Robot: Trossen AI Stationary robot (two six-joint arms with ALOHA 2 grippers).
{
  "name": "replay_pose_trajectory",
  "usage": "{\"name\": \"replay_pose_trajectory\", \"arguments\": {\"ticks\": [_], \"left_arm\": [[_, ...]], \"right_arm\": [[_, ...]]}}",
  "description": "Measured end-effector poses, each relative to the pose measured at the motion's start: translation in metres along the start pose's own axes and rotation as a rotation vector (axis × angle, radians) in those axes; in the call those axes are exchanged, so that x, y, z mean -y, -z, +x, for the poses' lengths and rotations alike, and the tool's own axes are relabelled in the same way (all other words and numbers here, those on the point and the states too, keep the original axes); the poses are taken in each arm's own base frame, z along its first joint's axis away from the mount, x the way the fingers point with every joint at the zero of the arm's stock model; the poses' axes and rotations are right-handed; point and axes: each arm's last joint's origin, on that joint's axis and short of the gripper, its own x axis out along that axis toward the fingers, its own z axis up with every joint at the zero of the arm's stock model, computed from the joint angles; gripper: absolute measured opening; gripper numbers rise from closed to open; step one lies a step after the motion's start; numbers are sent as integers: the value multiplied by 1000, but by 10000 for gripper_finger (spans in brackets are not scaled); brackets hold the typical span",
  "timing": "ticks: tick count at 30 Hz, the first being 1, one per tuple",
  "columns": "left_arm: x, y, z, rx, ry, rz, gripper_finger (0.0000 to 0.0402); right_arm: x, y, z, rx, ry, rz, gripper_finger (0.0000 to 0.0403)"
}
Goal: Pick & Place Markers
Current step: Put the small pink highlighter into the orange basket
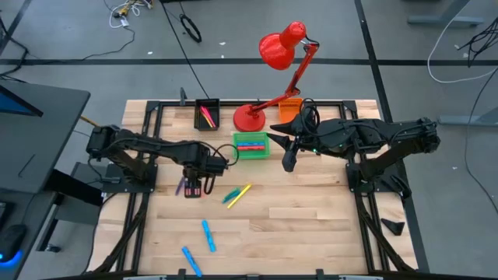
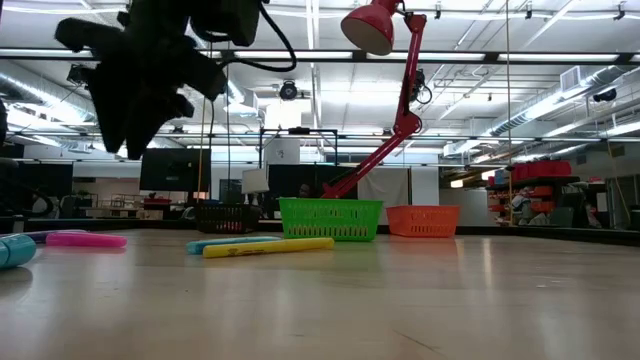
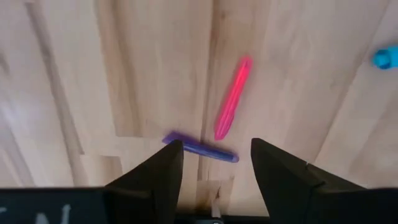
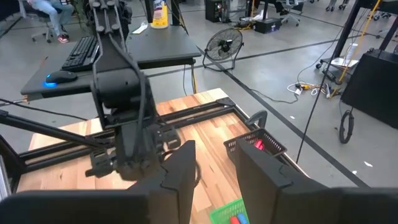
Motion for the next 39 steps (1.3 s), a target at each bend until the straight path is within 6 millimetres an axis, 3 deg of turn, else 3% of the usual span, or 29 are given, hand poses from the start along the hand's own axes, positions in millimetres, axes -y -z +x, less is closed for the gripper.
{"name": "replay_pose_trajectory", "arguments": {"ticks": [10, 21, 32, 39], "left_arm": [[15, 9, 44, 6, -23, 73, 194], [17, 14, 79, 32, 3, 84, 194], [21, 1, 104, -14, -4, 87, 194], [22, 2, 104, -18, -13, 117, 173]], "right_arm": [[0, 0, 0, -1, 0, 0, 116], [0, 0, 0, -1, 0, 0, 116], [0, 0, 0, 0, 0, 4, 116], [0, 0, 0, 0, 0, 3, 116]]}}
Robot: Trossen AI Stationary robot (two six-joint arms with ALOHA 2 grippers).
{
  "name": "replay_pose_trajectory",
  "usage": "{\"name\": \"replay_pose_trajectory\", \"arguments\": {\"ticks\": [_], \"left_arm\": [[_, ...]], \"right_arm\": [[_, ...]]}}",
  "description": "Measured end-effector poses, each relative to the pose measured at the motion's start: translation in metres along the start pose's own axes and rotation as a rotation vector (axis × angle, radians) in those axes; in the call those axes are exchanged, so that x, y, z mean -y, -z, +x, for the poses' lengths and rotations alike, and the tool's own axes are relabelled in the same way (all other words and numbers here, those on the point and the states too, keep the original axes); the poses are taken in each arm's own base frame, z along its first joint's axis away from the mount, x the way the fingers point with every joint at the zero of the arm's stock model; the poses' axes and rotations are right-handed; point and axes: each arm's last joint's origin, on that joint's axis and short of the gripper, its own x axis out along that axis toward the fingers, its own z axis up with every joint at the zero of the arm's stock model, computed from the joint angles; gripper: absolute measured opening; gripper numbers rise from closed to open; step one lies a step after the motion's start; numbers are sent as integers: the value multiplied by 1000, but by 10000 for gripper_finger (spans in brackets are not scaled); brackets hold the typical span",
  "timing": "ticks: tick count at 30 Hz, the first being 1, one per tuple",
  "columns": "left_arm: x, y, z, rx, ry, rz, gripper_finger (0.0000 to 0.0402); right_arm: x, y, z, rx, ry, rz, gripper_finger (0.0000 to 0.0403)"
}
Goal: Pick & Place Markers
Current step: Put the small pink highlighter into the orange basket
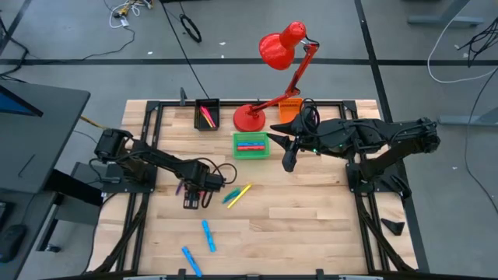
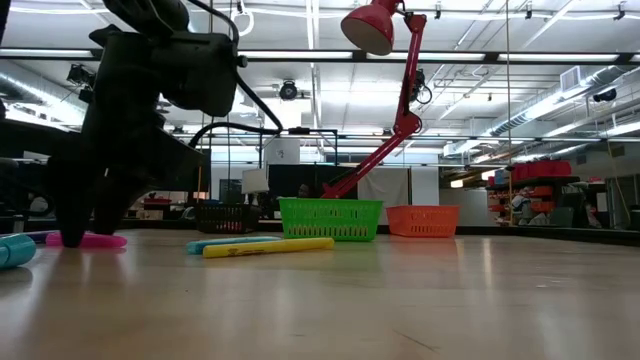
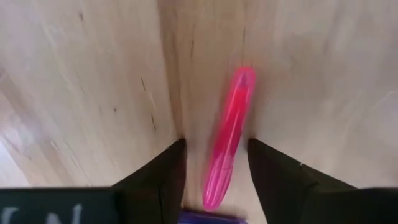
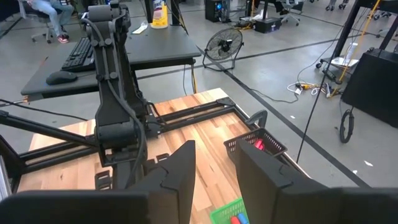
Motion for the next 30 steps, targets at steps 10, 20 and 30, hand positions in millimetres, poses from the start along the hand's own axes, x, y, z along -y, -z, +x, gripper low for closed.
{"name": "replay_pose_trajectory", "arguments": {"ticks": [10, 20, 30], "left_arm": [[1, -1, 0, 0, 53, 5, 42], [4, -21, -29, 49, 45, 51, 40], [5, -41, -74, 139, 12, 51, 40]], "right_arm": [[0, 0, 0, 0, 0, -3, 116], [0, 0, 0, 0, -3, 0, 116], [-6, 0, -2, -47, -246, 57, 116]]}}
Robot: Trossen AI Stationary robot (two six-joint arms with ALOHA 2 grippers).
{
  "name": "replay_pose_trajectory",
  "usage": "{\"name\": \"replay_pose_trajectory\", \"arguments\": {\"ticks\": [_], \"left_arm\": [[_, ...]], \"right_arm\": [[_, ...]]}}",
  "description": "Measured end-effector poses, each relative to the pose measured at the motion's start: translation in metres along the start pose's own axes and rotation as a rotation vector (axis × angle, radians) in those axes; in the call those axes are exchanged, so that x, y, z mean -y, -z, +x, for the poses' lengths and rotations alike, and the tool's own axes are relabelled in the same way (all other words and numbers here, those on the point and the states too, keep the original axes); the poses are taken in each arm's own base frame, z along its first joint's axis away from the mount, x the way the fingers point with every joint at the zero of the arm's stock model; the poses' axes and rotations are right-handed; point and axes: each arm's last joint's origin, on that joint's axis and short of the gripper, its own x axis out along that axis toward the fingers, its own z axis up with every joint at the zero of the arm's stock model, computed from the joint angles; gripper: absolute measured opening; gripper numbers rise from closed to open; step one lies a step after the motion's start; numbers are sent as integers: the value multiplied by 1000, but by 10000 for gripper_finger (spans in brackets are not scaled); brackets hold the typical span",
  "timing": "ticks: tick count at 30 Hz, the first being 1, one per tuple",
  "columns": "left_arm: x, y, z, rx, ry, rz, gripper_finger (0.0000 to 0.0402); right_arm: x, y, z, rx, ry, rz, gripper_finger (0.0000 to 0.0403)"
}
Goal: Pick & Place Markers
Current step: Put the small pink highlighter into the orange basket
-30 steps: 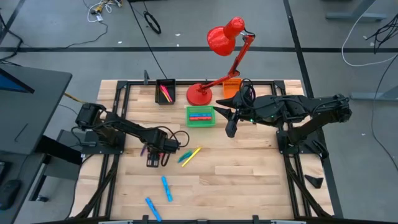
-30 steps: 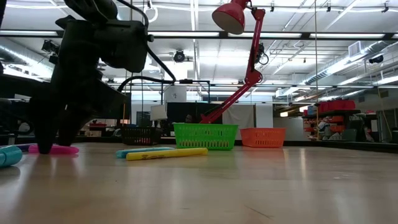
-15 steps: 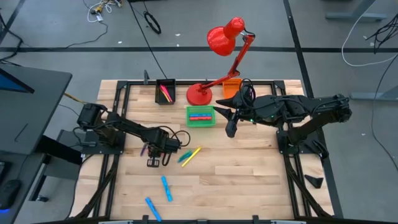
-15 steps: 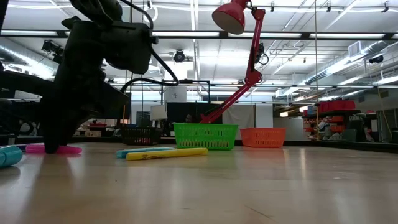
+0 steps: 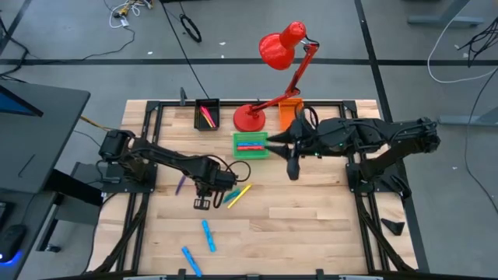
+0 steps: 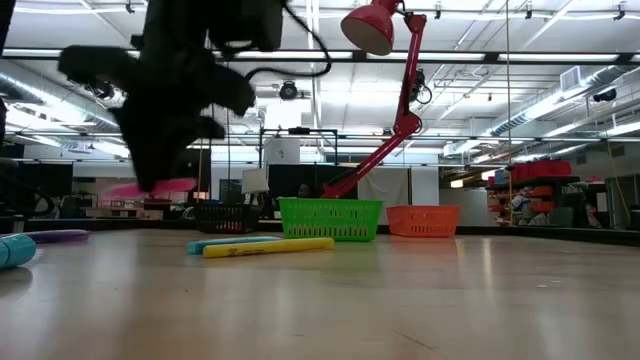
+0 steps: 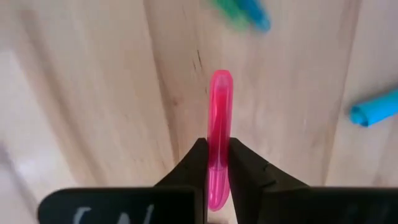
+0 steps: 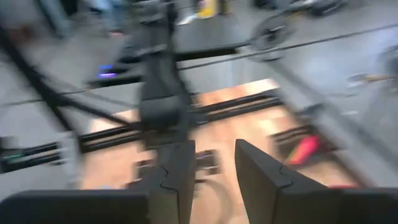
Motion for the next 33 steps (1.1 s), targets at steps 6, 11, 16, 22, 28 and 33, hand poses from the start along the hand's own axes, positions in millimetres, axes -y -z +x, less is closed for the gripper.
{"name": "replay_pose_trajectory", "arguments": {"ticks": [6, 11, 16, 22, 28, 33], "left_arm": [[-1, -12, -31, 55, -111, 30, 40], [-5, -24, -59, 139, -175, 44, 40], [-14, -34, -88, 227, -225, 19, 40], [-26, -44, -131, 373, -268, -25, 40], [-30, -47, -178, 520, -363, -24, 40], [-31, -43, -216, 633, -445, -20, 40]], "right_arm": [[-7, -2, -4, -31, -215, 122, 116], [-17, -4, -8, -37, -361, 135, 116], [-23, -7, -10, 8, -414, 102, 116], [-24, -9, -11, 24, -420, 89, 116], [-24, -9, -11, 24, -423, 93, 116], [-25, -9, -11, 16, -428, 122, 116]]}}
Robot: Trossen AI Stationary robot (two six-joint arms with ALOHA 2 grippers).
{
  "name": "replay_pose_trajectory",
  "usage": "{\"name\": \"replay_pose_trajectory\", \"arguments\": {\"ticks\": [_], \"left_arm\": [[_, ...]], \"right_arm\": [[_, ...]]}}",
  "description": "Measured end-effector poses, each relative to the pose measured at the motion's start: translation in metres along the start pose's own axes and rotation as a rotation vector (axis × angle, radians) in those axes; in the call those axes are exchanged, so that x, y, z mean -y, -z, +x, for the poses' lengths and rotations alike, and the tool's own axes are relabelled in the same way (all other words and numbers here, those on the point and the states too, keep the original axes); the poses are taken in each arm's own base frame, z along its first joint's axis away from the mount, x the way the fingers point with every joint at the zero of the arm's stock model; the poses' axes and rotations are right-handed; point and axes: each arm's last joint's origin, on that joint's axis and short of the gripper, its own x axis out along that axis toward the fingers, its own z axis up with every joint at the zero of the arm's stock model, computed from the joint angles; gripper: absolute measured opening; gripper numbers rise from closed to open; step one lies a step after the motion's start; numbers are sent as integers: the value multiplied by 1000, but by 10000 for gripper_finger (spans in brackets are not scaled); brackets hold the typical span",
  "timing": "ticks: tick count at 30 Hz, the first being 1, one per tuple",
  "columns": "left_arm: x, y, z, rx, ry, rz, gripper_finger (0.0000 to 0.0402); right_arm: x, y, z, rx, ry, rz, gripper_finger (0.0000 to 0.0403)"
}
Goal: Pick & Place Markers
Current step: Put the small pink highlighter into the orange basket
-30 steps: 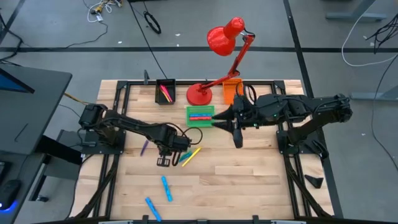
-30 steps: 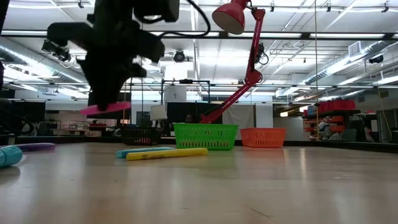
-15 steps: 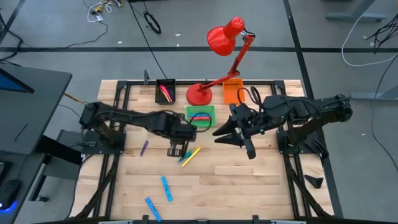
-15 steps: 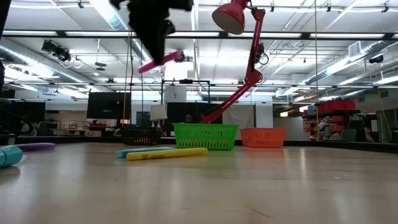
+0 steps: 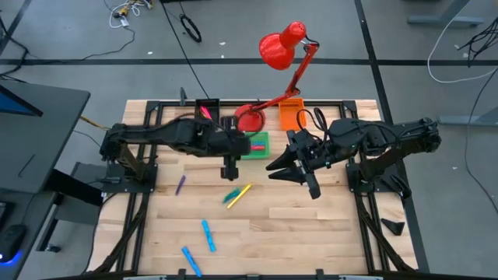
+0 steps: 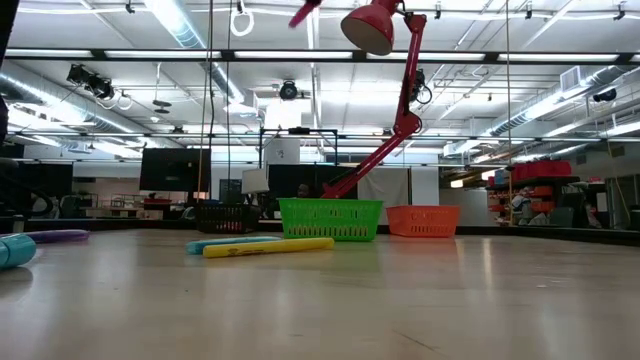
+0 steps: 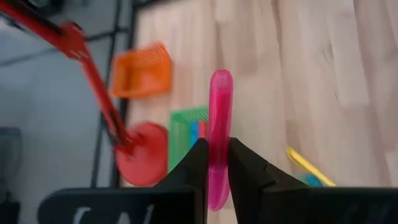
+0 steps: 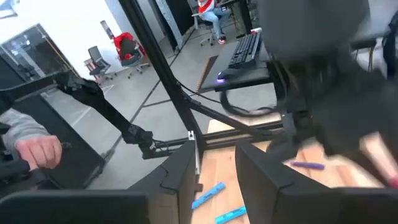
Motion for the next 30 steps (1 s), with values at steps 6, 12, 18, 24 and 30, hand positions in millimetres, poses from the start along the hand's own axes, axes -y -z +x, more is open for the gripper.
{"name": "replay_pose_trajectory", "arguments": {"ticks": [6, 12, 18, 24, 30], "left_arm": [[-18, -16, -33, 121, -64, -12, 40], [-27, -29, -59, 252, -102, -4, 40], [-26, -39, -77, 334, -216, 151, 40], [-20, -47, -88, 380, -317, 331, 40], [-10, -54, -99, 409, -410, 490, 40]], "right_arm": [[0, 0, 0, 0, 0, 13, 116], [0, 0, 0, 0, 0, 13, 116], [0, -1, 0, 11, -5, 143, 116], [0, -10, 0, 87, -40, 341, 117], [4, -15, -1, 123, -48, 487, 144]]}}
